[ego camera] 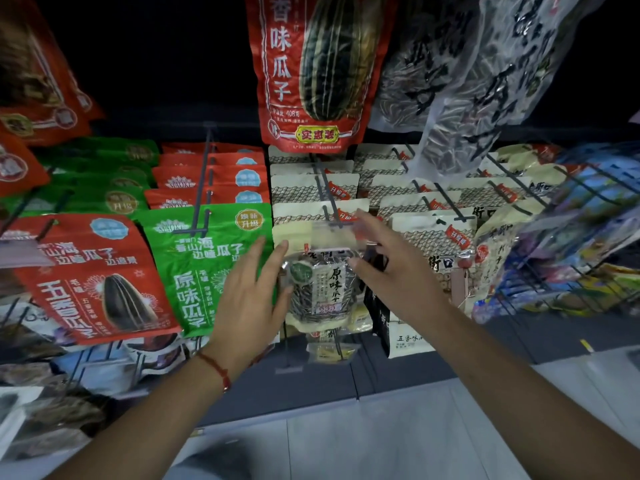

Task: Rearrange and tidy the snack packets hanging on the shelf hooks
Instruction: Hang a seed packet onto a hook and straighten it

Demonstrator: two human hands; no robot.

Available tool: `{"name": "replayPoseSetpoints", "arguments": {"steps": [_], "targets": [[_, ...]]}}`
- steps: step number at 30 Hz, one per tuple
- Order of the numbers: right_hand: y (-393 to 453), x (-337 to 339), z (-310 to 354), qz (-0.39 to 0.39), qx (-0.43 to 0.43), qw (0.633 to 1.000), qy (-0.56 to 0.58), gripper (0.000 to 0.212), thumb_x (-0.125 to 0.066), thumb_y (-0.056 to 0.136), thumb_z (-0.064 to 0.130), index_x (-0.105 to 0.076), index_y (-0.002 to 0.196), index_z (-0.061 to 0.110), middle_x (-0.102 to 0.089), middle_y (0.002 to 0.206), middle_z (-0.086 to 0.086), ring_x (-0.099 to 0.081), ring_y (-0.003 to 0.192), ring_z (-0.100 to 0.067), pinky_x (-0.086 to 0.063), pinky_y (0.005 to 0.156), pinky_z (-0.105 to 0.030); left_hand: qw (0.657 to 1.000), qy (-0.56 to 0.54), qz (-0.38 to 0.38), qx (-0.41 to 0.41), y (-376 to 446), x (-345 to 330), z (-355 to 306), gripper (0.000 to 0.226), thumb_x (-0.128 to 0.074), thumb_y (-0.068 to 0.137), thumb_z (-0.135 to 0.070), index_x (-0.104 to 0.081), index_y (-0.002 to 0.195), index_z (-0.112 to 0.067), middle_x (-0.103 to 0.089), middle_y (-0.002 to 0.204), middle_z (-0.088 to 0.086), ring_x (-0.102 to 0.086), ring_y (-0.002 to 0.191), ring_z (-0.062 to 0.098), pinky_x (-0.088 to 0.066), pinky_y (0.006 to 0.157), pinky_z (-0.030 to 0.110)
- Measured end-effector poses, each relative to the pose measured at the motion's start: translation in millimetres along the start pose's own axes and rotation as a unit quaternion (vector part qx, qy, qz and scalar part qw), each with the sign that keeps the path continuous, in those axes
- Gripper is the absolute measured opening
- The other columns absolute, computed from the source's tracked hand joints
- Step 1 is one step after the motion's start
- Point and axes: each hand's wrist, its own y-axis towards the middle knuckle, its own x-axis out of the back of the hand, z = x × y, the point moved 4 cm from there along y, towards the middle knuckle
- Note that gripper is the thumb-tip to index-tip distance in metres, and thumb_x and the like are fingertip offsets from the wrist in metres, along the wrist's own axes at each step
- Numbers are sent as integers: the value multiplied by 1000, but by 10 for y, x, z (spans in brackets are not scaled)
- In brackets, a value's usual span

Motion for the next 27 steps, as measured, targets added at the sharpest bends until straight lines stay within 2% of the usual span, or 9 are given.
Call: {"name": "replayPoseSetpoints", "arguments": {"steps": [3,5,7,9,12,15,19,22,27], "targets": [[-156,-90,-2,10,9,1000,-16,81,-63,94,33,-6,145,60,-31,152,23,-29,127,13,-34,101,-22,998,35,54,-15,-323,-99,107,59,-63,92,-30,-41,145,-16,-41,148,17,-43,130,36,-40,104,48],[-248,-145,7,9,29,999,-35,87,-63,94,30,2,139,66,-24,156,22,-41,121,7,-38,94,-14,994,47,102,-5,-468,-162,139,56,-59,94,-36,-42,145,-19,-43,147,16,-47,128,37,-43,101,48],[-318,-198,-24,18,32,997,-63,86,-63,94,28,-3,150,51,-18,159,20,-47,115,-4,-38,86,-11,987,55,150,9,-547,-207,142,59,-47,95,-47,-38,148,-24,-37,153,14,-43,133,36,-39,105,49],[-404,-229,-63,35,23,996,-78,82,-61,95,29,-7,155,38,-10,162,17,-36,118,11,-33,93,-14,980,60,189,12,-607,-214,93,62,-39,95,-53,-31,152,-27,-25,160,12,-33,142,34,-29,113,49],[-584,-215,-96,47,16,994,-93,73,-57,96,36,-14,154,38,-6,162,18,-32,115,16,-28,106,-23,974,76,215,1,-669,-183,-64,67,-39,98,-56,-17,155,-30,-10,164,8,-16,149,30,-14,120,45],[-836,-197,-173,76,22,993,-87,69,-54,97,37,-16,154,38,-4,162,17,-24,135,9,-23,112,-27,969,89,232,-4,-717,-160,-282,70,-37,98,-57,-7,156,-33,0,165,6,-6,151,29,-6,121,42],[-1251,-147,-430,127,27,987,-93,68,-50,99,38,-9,153,41,2,162,15,3,150,-12,-13,120,-36,957,105,271,9,-861,-253,-635,75,-33,96,-61,5,155,-34,9,164,8,0,151,31,-7,122,45],[-1576,-13,-746,144,8,983,-113,68,-51,99,34,-12,154,37,0,163,12,6,151,-15,-13,122,-39,953,106,285,12,-987,-436,-965,81,-23,89,-71,3,156,-34,7,164,9,-2,151,33,-9,121,47],[-2038,344,-1437,154,-64,977,-130,69,-50,99,40,-10,155,36,2,163,12,5,151,-16,-9,119,-34,934,107,340,27,-1198,-906,-1525,78,-36,95,-65,3,155,-36,12,164,3,3,151,29,-10,122,46]]}}
